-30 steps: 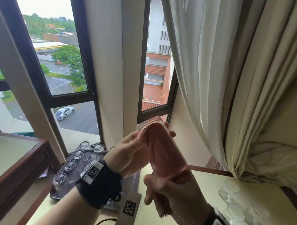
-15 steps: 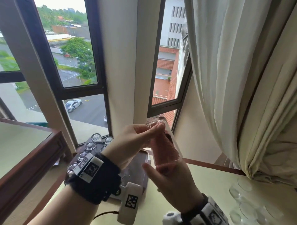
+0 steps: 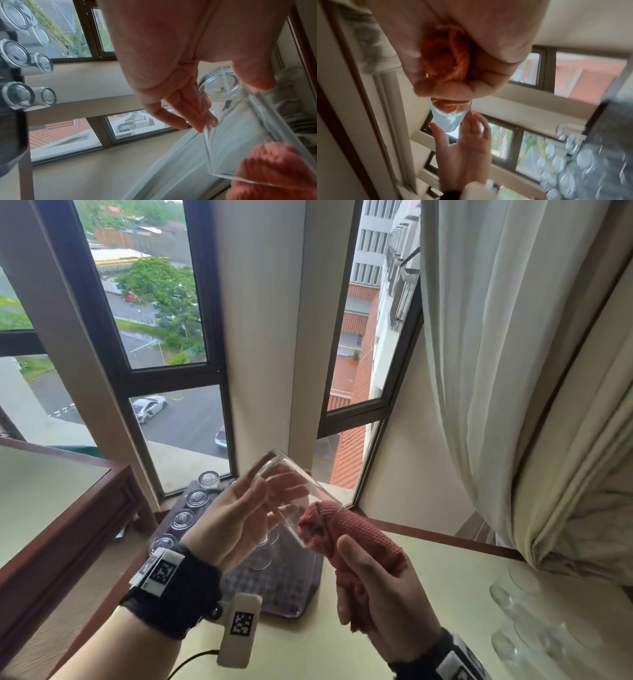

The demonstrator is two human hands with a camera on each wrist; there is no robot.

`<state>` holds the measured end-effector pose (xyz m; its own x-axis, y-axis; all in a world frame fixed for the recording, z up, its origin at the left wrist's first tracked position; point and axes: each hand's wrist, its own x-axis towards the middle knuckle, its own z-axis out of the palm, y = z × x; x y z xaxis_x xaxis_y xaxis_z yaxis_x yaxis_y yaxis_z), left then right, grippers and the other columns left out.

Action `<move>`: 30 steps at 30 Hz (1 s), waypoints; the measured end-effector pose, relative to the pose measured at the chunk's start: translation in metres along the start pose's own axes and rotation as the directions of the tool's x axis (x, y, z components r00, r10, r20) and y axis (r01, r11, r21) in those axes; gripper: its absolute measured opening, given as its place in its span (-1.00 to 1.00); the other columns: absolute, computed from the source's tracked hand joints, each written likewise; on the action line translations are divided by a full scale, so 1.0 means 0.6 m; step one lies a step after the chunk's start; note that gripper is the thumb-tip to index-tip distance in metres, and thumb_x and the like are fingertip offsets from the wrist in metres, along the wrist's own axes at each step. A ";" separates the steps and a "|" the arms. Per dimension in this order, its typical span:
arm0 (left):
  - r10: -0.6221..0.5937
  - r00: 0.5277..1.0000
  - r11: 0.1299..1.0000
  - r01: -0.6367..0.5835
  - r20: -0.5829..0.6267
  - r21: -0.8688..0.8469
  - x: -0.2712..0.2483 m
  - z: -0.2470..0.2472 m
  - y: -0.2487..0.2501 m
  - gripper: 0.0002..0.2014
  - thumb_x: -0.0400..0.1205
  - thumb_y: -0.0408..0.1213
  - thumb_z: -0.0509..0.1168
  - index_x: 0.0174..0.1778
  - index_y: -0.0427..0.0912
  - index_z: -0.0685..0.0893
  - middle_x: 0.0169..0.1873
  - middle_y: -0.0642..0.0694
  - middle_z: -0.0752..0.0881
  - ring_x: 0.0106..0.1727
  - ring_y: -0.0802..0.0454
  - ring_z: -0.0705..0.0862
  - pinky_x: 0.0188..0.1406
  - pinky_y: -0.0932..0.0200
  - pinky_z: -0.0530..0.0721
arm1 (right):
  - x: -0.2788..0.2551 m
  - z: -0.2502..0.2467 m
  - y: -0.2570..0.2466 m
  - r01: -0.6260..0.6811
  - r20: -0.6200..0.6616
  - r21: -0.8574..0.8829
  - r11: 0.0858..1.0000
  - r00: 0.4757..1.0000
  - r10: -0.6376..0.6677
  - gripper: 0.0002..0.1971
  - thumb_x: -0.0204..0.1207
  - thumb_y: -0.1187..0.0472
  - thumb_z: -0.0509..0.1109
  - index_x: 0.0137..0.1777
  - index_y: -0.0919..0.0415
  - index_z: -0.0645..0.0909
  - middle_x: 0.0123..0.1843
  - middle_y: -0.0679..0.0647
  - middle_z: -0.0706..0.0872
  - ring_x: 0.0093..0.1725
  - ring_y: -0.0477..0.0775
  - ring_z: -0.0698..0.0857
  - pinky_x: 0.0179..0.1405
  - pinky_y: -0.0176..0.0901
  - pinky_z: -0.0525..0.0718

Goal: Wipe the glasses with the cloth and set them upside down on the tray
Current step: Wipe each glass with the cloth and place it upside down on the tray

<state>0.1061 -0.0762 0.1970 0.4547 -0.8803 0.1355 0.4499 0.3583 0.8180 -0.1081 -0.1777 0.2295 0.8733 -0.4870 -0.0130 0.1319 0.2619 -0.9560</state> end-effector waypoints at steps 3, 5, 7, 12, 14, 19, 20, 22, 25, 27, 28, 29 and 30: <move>-0.004 0.997 0.997 0.010 -0.075 0.077 -0.013 -0.038 0.001 -0.24 0.31 0.13 0.79 0.35 -0.19 0.79 0.29 -0.33 0.79 0.31 -0.22 0.80 0.37 -0.10 0.76 | -0.009 -0.002 0.011 0.035 -0.073 -0.315 0.949 0.995 -0.061 -0.84 0.49 -0.03 0.60 0.06 -0.19 0.82 -0.32 0.18 0.81 -0.40 0.21 0.78 -0.53 -0.12 0.69; -0.009 0.991 0.986 0.031 -0.132 0.165 -0.022 -0.060 -0.004 -0.29 0.36 0.09 0.77 0.34 -0.20 0.78 0.29 -0.34 0.81 0.29 -0.19 0.83 0.32 -0.01 0.80 | -0.012 -0.016 0.035 0.118 -0.110 -0.527 0.842 0.972 -0.205 -0.79 0.50 0.01 0.60 0.10 -0.27 0.82 -0.07 0.02 0.89 -0.08 0.03 0.86 -0.11 -0.08 0.83; 0.003 0.978 0.950 0.063 -0.209 0.307 -0.029 -0.078 -0.014 -0.48 0.57 -0.10 0.63 0.38 -0.25 0.71 0.27 -0.32 0.84 0.27 -0.16 0.85 0.23 0.13 0.81 | -0.014 -0.036 0.063 0.193 -0.036 -0.776 0.600 0.937 -0.348 -0.60 0.55 -0.03 0.56 0.39 -0.15 0.71 0.36 -0.13 0.75 0.37 -0.01 0.72 0.34 -0.02 0.71; -0.011 0.928 0.774 0.245 -0.373 0.585 -0.049 -0.143 -0.071 -0.49 0.44 -0.23 0.71 0.28 -0.13 0.72 0.07 -0.05 0.93 0.18 -0.05 0.89 0.27 0.02 0.81 | -0.019 -0.052 0.097 0.365 0.334 -0.931 -0.012 0.837 -0.434 -0.67 0.70 0.08 0.39 0.43 -0.15 0.66 0.67 -0.02 0.48 0.71 0.20 0.34 0.63 0.32 0.36; -0.027 0.912 0.646 0.329 -0.410 0.689 -0.058 -0.172 -0.105 -0.41 0.34 -0.08 0.81 0.21 -0.07 0.73 0.00 0.05 0.93 0.07 0.07 0.90 0.23 -0.04 0.81 | -0.022 -0.050 0.112 0.478 0.423 -0.878 0.027 0.801 -0.423 -0.54 0.67 0.19 0.46 0.52 -0.20 0.59 0.47 -0.13 0.69 0.49 -0.06 0.62 0.48 0.08 0.61; -0.026 0.854 0.407 0.485 -0.520 0.774 -0.073 -0.210 -0.175 -0.48 0.32 -0.03 0.79 0.07 0.11 0.67 -0.15 0.18 0.88 -0.15 0.29 0.82 -0.03 0.19 0.74 | -0.035 -0.037 0.132 0.464 0.389 -0.876 0.130 0.841 -0.377 -0.46 0.64 0.28 0.44 0.47 -0.28 0.44 0.16 -0.21 0.74 0.02 -0.20 0.70 0.22 -0.69 0.39; -0.020 0.843 0.374 0.505 -0.538 0.778 -0.073 -0.213 -0.182 -0.49 0.33 -0.04 0.77 0.08 0.12 0.65 -0.14 0.17 0.86 -0.13 0.29 0.80 -0.04 0.25 0.67 | -0.037 -0.037 0.133 0.462 0.384 -0.877 0.133 0.840 -0.384 -0.58 0.71 0.21 0.34 0.44 -0.28 0.44 0.13 -0.20 0.74 -0.01 -0.18 0.70 0.19 -0.70 0.36; -0.016 0.820 0.332 0.544 -0.572 0.770 -0.073 -0.216 -0.196 -0.49 0.38 -0.07 0.73 0.12 0.08 0.62 -0.09 0.19 0.81 -0.06 0.21 0.77 -0.03 0.25 0.60 | -0.042 -0.040 0.138 0.451 0.368 -0.880 0.146 0.844 -0.391 -0.74 0.79 0.08 0.18 0.40 -0.24 0.45 0.07 -0.17 0.75 -0.07 -0.14 0.71 0.13 -0.71 0.37; -0.014 0.790 0.295 0.589 -0.613 0.752 -0.069 -0.220 -0.214 -0.47 0.44 -0.07 0.69 0.21 0.00 0.57 -0.02 0.11 0.76 0.04 0.01 0.74 0.10 0.13 0.59 | -0.051 -0.049 0.147 0.380 0.308 -0.905 0.193 0.895 -0.323 -0.60 0.67 0.17 0.29 0.41 -0.28 0.45 0.09 -0.22 0.75 -0.05 -0.15 0.74 0.07 -0.65 0.47; -0.019 0.782 0.296 0.600 -0.623 0.744 -0.063 -0.225 -0.227 -0.45 0.46 -0.08 0.69 0.25 -0.04 0.55 0.01 0.05 0.75 0.08 -0.04 0.73 0.14 0.10 0.59 | -0.060 -0.059 0.157 0.301 0.244 -0.923 0.241 0.940 -0.240 -0.48 0.56 0.24 0.33 0.43 -0.32 0.51 0.15 -0.28 0.76 0.03 -0.20 0.75 0.11 -0.59 0.57; -0.022 0.782 0.298 0.600 -0.623 0.743 -0.060 -0.226 -0.233 -0.44 0.46 -0.07 0.69 0.26 -0.06 0.55 0.02 0.04 0.75 0.09 -0.05 0.73 0.15 0.09 0.60 | -0.065 -0.066 0.163 0.263 0.213 -0.930 0.256 0.955 -0.207 -0.47 0.55 0.24 0.32 0.44 -0.30 0.54 0.17 -0.29 0.76 0.07 -0.21 0.76 0.13 -0.50 0.64; -0.026 0.781 0.298 0.602 -0.624 0.741 -0.058 -0.229 -0.239 -0.43 0.46 -0.07 0.69 0.27 -0.06 0.56 0.03 0.03 0.75 0.09 -0.06 0.74 0.16 0.08 0.61 | -0.070 -0.073 0.168 0.225 0.181 -0.938 0.263 0.966 -0.183 -0.50 0.56 0.22 0.31 0.44 -0.27 0.57 0.17 -0.30 0.77 0.09 -0.21 0.77 0.12 -0.38 0.70; -0.030 0.779 0.299 0.605 -0.626 0.738 -0.055 -0.230 -0.244 -0.42 0.46 -0.07 0.69 0.28 -0.07 0.56 0.03 0.02 0.76 0.10 -0.06 0.74 0.18 0.07 0.62 | -0.075 -0.079 0.171 0.188 0.147 -0.944 0.269 0.975 -0.167 -0.52 0.56 0.20 0.29 0.42 -0.26 0.60 0.17 -0.30 0.78 0.10 -0.20 0.78 0.11 -0.29 0.73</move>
<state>0.1313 -0.0565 -0.0046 0.8219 -0.5020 -0.2692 -0.1578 -0.6547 0.7392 -0.1563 -0.1683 0.1183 0.8984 -0.3960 0.1897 -0.2429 -0.8082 -0.5365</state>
